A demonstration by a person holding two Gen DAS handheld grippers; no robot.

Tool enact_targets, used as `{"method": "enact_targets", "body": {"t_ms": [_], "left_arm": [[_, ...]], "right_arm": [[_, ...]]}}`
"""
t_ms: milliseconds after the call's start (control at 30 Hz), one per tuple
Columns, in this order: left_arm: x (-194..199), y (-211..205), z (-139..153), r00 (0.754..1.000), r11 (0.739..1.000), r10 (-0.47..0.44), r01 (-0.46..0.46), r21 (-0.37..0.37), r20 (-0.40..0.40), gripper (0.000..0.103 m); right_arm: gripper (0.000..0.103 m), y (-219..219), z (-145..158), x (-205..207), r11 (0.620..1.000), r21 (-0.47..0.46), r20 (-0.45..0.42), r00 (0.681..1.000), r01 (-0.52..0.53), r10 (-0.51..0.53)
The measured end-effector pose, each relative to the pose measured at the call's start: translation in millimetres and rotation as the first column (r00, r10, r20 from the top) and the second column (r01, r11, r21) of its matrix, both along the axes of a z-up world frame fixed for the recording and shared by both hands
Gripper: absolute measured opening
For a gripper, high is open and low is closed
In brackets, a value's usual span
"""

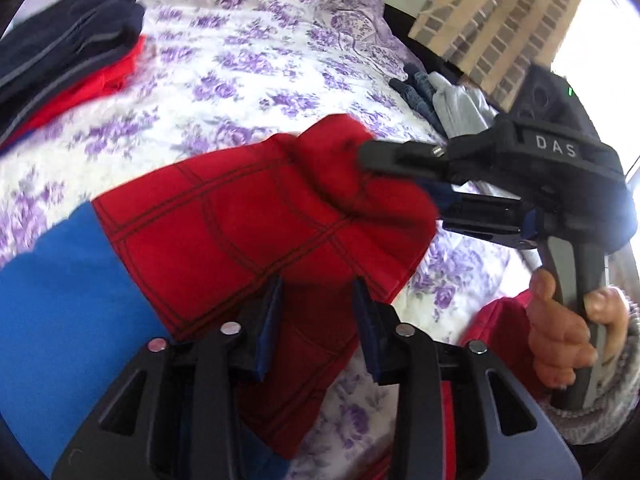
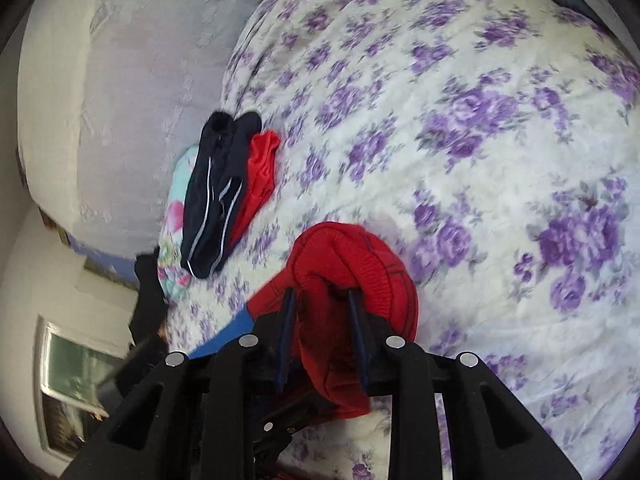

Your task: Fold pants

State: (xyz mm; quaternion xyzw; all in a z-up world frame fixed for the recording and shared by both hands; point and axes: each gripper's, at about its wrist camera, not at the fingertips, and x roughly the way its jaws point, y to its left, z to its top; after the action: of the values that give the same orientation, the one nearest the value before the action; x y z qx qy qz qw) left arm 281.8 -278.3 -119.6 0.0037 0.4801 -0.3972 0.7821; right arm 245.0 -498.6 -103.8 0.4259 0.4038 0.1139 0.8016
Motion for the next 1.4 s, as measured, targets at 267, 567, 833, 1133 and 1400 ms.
{"method": "enact_targets", "body": {"t_ms": [267, 567, 833, 1133, 1400], "left_arm": [[-2, 3, -2, 1.000, 1.000, 0.007, -0.007, -0.011, 0.005, 0.028], [-1, 1, -2, 1.000, 1.000, 0.006, -0.006, -0.010, 0.012, 0.028], [-2, 1, -2, 1.000, 1.000, 0.006, -0.006, -0.010, 0.012, 0.028], [-1, 3, -2, 1.000, 1.000, 0.003, -0.003, -0.024, 0.003, 0.027], [1, 4, -3, 1.000, 1.000, 0.003, -0.003, -0.030, -0.003, 0.027]], "right_arm": [[0.033, -35, 1, -11, 0.983, 0.150, 0.069, 0.991, 0.104, -0.115], [0.037, -7, 12, -8, 0.949, -0.316, -0.022, 1.000, -0.026, 0.020], [0.035, 85, 27, 0, 0.605, -0.785, 0.002, 0.975, -0.136, 0.222], [0.020, 109, 21, 9, 0.423, -0.887, -0.065, 0.957, -0.185, 0.283], [0.000, -12, 41, 5, 0.689, -0.725, -0.017, 0.999, 0.016, -0.042]]}}
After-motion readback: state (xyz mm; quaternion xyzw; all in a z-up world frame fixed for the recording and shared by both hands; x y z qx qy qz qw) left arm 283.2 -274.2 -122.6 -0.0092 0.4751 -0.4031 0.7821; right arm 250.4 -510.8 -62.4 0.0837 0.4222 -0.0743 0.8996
